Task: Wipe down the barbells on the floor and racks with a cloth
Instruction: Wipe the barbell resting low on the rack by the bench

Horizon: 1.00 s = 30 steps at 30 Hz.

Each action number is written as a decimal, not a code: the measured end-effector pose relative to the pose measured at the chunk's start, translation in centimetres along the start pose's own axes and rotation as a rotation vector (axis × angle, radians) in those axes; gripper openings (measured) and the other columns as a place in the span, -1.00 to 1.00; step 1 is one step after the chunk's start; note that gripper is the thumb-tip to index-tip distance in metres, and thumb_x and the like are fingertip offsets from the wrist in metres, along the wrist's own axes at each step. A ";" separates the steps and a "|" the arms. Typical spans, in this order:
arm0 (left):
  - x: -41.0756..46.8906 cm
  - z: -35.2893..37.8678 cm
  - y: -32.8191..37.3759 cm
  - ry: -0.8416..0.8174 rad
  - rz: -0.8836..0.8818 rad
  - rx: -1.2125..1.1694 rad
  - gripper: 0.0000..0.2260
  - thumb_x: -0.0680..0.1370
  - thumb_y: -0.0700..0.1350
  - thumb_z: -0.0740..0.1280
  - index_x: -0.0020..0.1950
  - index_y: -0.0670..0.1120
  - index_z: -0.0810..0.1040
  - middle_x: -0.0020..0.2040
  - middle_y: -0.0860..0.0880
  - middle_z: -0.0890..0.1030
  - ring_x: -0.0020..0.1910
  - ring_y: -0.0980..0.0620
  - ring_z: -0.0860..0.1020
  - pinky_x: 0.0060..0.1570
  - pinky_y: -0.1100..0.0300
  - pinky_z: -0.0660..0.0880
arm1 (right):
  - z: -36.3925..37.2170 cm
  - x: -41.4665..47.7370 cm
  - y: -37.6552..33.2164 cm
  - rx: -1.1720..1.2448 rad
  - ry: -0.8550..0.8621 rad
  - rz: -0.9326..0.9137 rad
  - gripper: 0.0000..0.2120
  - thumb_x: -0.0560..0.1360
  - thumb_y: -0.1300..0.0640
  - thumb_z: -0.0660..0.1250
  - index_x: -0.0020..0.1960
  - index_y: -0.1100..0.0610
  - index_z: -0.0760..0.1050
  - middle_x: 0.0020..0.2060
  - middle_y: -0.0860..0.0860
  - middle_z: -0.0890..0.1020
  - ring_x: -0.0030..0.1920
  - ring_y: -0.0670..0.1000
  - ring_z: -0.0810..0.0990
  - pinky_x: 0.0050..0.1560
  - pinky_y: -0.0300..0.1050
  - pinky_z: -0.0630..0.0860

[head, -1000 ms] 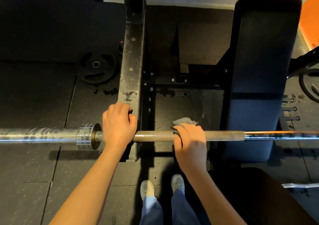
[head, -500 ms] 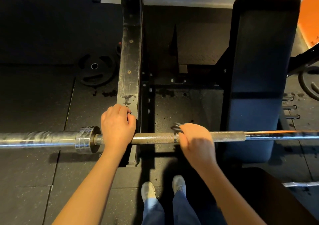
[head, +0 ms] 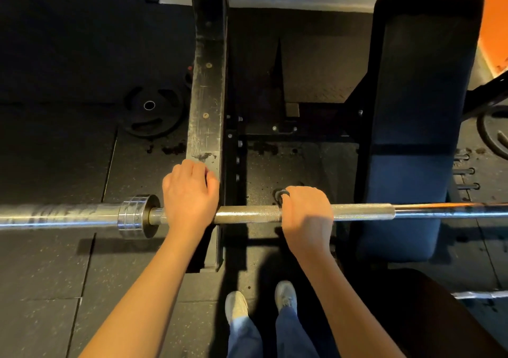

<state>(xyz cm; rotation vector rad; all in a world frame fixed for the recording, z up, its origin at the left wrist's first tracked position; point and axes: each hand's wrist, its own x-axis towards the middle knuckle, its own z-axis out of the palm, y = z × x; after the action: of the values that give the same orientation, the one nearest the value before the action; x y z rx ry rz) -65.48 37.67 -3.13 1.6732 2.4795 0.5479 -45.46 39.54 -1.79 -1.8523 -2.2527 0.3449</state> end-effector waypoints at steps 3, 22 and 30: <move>1.0 -0.3 0.3 0.026 -0.010 0.007 -0.75 0.56 -0.15 0.14 -0.34 -0.04 0.35 -0.38 0.08 0.32 -0.38 0.07 0.29 -0.21 0.09 0.26 | 1.1 -0.8 -3.4 -0.019 -0.065 0.042 -0.82 0.59 0.15 0.10 -0.08 0.09 0.47 -0.21 -0.05 0.48 -0.21 -0.02 0.47 -0.18 -0.08 0.47; 4.8 -0.1 1.3 0.039 -0.064 0.037 -0.68 0.49 -0.15 -0.02 -0.48 0.00 0.16 -0.53 0.07 0.18 -0.54 0.11 0.14 -0.20 0.13 0.16 | 0.7 -0.6 0.0 -0.015 0.049 -0.298 -0.79 0.56 0.10 0.20 -0.14 0.10 0.58 -0.22 0.01 0.62 -0.19 0.01 0.61 -0.01 -0.11 0.49; 3.3 -0.1 -2.3 -0.079 0.154 -0.092 -0.76 0.59 -0.14 0.11 -0.02 -0.12 0.57 -0.11 -0.01 0.53 -0.15 0.04 0.44 -0.09 0.15 0.31 | 1.8 0.1 0.7 0.064 0.172 -0.072 -0.73 0.57 0.06 0.11 -0.15 0.14 0.53 -0.26 0.03 0.62 -0.22 0.06 0.61 0.12 0.18 0.53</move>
<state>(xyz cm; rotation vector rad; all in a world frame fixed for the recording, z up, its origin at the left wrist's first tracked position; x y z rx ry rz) -68.83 39.95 -3.43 1.8227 2.2494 0.5890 -45.34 39.69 -3.75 -1.6947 -2.1607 0.2333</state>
